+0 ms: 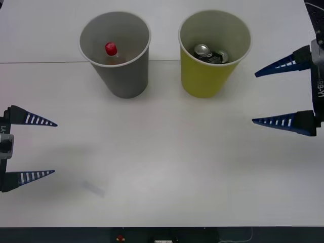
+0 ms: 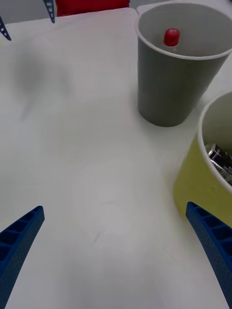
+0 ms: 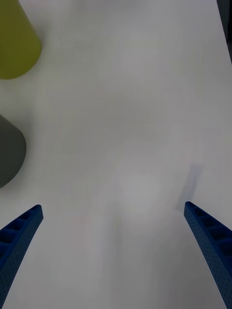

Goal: Put the can into the green bin and the plastic bottle into the gray bin

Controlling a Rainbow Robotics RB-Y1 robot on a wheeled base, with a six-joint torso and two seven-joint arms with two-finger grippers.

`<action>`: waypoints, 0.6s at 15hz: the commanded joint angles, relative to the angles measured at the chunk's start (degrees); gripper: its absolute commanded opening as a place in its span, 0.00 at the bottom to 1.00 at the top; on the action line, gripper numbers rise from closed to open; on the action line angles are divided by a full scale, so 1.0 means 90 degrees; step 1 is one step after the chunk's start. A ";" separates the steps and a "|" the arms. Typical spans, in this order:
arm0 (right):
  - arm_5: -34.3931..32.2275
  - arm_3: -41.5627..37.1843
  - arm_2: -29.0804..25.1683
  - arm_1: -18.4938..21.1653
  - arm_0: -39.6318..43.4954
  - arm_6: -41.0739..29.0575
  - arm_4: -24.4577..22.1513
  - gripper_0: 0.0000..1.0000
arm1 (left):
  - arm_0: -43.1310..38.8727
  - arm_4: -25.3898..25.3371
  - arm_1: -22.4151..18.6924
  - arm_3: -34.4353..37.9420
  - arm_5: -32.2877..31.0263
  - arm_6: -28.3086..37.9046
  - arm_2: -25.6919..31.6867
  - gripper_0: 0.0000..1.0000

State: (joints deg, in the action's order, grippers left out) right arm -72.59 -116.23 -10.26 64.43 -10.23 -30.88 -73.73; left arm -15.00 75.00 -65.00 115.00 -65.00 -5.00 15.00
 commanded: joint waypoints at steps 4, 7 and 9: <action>-0.0020 -0.0787 -0.0696 -0.0020 0.1430 0.0433 -0.0391 1.00 | 0.0000 0.0000 0.0000 0.0000 0.0000 0.0000 0.0000 1.00; -0.0049 -0.1041 -0.0882 -0.0274 0.1791 0.0491 -0.0753 1.00 | 0.0000 0.0000 0.0000 0.0000 0.0000 0.0000 0.0000 1.00; -0.0157 -0.1051 -0.0892 -0.0411 0.1821 0.0521 -0.0899 1.00 | 0.0000 0.0000 0.0000 0.0000 0.0000 0.0000 0.0000 1.00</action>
State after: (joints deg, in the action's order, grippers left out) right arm -73.62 -125.67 -18.22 61.15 6.12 -26.31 -81.35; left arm -15.00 75.00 -65.00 115.00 -65.00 -5.00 15.00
